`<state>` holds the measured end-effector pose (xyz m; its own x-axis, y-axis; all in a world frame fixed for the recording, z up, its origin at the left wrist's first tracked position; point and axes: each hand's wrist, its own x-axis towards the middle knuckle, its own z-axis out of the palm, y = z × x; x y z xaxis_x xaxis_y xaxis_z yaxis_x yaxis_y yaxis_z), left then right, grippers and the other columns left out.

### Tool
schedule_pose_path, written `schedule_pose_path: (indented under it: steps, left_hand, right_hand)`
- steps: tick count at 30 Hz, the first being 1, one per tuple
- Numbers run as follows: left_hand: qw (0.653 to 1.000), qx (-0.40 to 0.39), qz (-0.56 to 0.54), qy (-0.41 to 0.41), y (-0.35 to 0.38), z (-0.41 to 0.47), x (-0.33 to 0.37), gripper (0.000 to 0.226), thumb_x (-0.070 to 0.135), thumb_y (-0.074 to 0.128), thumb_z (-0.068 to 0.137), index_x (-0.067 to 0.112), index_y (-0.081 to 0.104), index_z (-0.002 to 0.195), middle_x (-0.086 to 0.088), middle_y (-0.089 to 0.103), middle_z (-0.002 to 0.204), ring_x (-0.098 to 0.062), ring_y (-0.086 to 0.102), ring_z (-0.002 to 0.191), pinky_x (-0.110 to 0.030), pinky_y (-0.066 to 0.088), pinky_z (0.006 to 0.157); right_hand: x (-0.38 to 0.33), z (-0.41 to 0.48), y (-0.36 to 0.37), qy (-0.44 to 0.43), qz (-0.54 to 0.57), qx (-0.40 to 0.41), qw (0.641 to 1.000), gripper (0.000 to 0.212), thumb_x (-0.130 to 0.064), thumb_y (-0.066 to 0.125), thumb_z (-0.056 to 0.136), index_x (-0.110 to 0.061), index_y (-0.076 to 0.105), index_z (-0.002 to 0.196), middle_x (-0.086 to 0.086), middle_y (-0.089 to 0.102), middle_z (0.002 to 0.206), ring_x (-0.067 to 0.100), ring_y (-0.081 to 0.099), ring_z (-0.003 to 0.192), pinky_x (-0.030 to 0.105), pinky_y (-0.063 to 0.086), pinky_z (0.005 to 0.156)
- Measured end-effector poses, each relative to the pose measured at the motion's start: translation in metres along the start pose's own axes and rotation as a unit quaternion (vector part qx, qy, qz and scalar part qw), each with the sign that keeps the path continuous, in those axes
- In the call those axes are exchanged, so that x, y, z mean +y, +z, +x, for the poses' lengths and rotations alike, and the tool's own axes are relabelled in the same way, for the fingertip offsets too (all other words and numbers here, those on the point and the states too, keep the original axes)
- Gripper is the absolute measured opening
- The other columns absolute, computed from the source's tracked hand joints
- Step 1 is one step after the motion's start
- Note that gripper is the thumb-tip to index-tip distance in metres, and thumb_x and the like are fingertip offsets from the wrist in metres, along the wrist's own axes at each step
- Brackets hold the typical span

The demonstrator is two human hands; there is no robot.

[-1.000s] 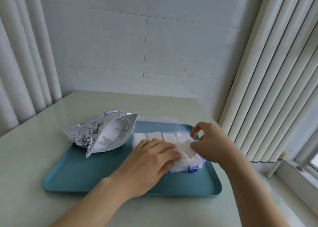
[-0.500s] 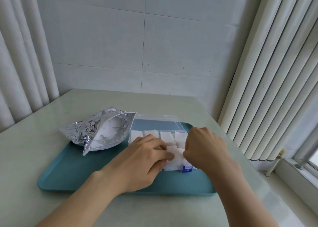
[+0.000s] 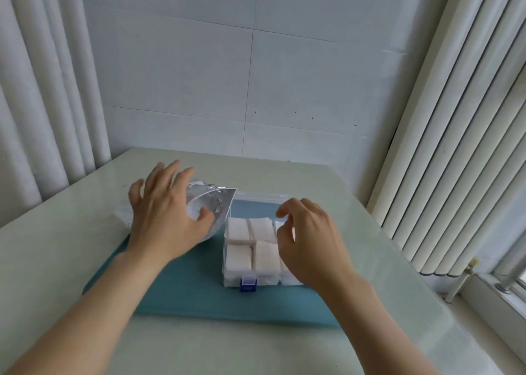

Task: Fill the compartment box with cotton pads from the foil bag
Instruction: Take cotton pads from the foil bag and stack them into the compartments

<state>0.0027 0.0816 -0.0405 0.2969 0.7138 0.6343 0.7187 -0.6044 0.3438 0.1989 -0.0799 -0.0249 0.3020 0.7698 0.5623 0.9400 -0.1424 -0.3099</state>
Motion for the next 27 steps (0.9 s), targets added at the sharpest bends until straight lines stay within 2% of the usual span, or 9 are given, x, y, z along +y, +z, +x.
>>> schedule_pose_path:
  steps: [3, 7, 9, 10, 13, 17, 20, 24, 27]
  left_hand:
    - [0.986, -0.105, -0.055, -0.121, -0.009, 0.006, -0.008, 0.088, 0.059, 0.049, 0.072, 0.023, 0.05, 0.152, -0.001, 0.044, 0.164, -0.029, 0.035, 0.153, -0.058, 0.026, 0.122]
    - [0.965, -0.146, -0.122, -0.18, -0.013, 0.006, -0.016, 0.079, 0.063, 0.044, 0.076, 0.033, 0.053, 0.149, 0.006, 0.053, 0.156, -0.027, 0.047, 0.142, -0.051, 0.037, 0.117]
    - [0.959, -0.141, -0.159, -0.189, -0.009, 0.005, -0.021, 0.07, 0.068, 0.038, 0.08, 0.035, 0.06, 0.137, 0.002, 0.065, 0.137, -0.03, 0.055, 0.129, -0.051, 0.044, 0.111]
    - [0.956, -0.132, -0.179, -0.191, -0.007, 0.006, -0.022, 0.063, 0.067, 0.036, 0.083, 0.034, 0.064, 0.129, 0.0, 0.069, 0.125, -0.032, 0.057, 0.121, -0.049, 0.047, 0.106]
    - [0.954, -0.1, -0.199, -0.2, 0.001, 0.008, -0.021, 0.043, 0.056, 0.038, 0.103, 0.023, 0.064, 0.097, -0.004, 0.068, 0.097, -0.035, 0.057, 0.104, -0.044, 0.046, 0.089]
    - [0.959, -0.091, -0.176, -0.203, 0.005, 0.01, -0.022, 0.051, 0.048, 0.029, 0.111, 0.013, 0.063, 0.097, -0.009, 0.063, 0.097, -0.034, 0.052, 0.101, -0.04, 0.038, 0.084]
    - [0.959, -0.09, -0.18, -0.199, 0.006, 0.013, -0.027, 0.051, 0.041, 0.027, 0.113, 0.008, 0.063, 0.098, -0.022, 0.068, 0.106, -0.041, 0.057, 0.109, -0.043, 0.041, 0.089]
    - [0.96, -0.097, -0.165, -0.203, 0.01, 0.016, -0.034, 0.048, 0.04, 0.026, 0.114, 0.012, 0.055, 0.088, -0.025, 0.069, 0.109, -0.043, 0.057, 0.108, -0.047, 0.045, 0.093]
    - [0.962, -0.091, -0.151, -0.209, 0.014, 0.018, -0.039, 0.049, 0.039, 0.029, 0.114, 0.012, 0.053, 0.08, -0.024, 0.068, 0.102, -0.044, 0.056, 0.101, -0.048, 0.046, 0.088]
  right_hand:
    - [-0.003, 0.004, 0.016, -0.049, 0.005, -0.028, 0.998, 0.035, -0.006, 0.056, 0.089, -0.02, 0.072, 0.116, -0.002, 0.067, 0.107, 0.021, 0.06, 0.099, 0.032, 0.048, 0.086]
    - [-0.02, 0.015, 0.03, -0.1, 0.005, -0.057, 0.993, 0.039, -0.004, 0.054, 0.089, -0.02, 0.072, 0.12, -0.002, 0.067, 0.116, 0.022, 0.058, 0.109, 0.04, 0.048, 0.093]
    - [-0.03, 0.021, 0.036, -0.127, 0.038, -0.06, 0.989, 0.036, -0.004, 0.055, 0.093, -0.02, 0.073, 0.119, -0.003, 0.068, 0.116, 0.02, 0.06, 0.109, 0.038, 0.048, 0.094]
    - [-0.036, 0.024, 0.038, -0.135, 0.07, -0.071, 0.986, 0.032, -0.007, 0.056, 0.096, -0.02, 0.073, 0.12, -0.004, 0.069, 0.117, 0.018, 0.06, 0.11, 0.032, 0.048, 0.096]
    - [-0.053, 0.034, 0.046, -0.141, 0.138, -0.11, 0.974, 0.025, -0.018, 0.058, 0.103, -0.02, 0.072, 0.123, -0.007, 0.071, 0.12, 0.011, 0.061, 0.113, 0.015, 0.042, 0.096]
    - [-0.07, 0.053, 0.063, -0.127, 0.126, -0.112, 0.977, 0.029, -0.015, 0.057, 0.103, -0.014, 0.07, 0.13, 0.003, 0.072, 0.126, 0.021, 0.063, 0.116, 0.026, 0.045, 0.097]
    - [-0.072, 0.067, 0.072, -0.093, 0.109, -0.124, 0.982, 0.036, -0.011, 0.061, 0.096, -0.014, 0.069, 0.131, 0.005, 0.071, 0.128, 0.024, 0.062, 0.119, 0.025, 0.044, 0.097]
    - [-0.074, 0.082, 0.078, -0.066, 0.073, -0.159, 0.982, 0.036, -0.011, 0.065, 0.086, -0.011, 0.074, 0.12, 0.008, 0.075, 0.115, 0.029, 0.064, 0.109, 0.028, 0.049, 0.093]
    - [-0.074, 0.088, 0.082, -0.086, 0.058, -0.2, 0.974, 0.023, -0.017, 0.072, 0.077, -0.01, 0.075, 0.099, 0.004, 0.071, 0.082, 0.029, 0.061, 0.081, 0.035, 0.052, 0.076]
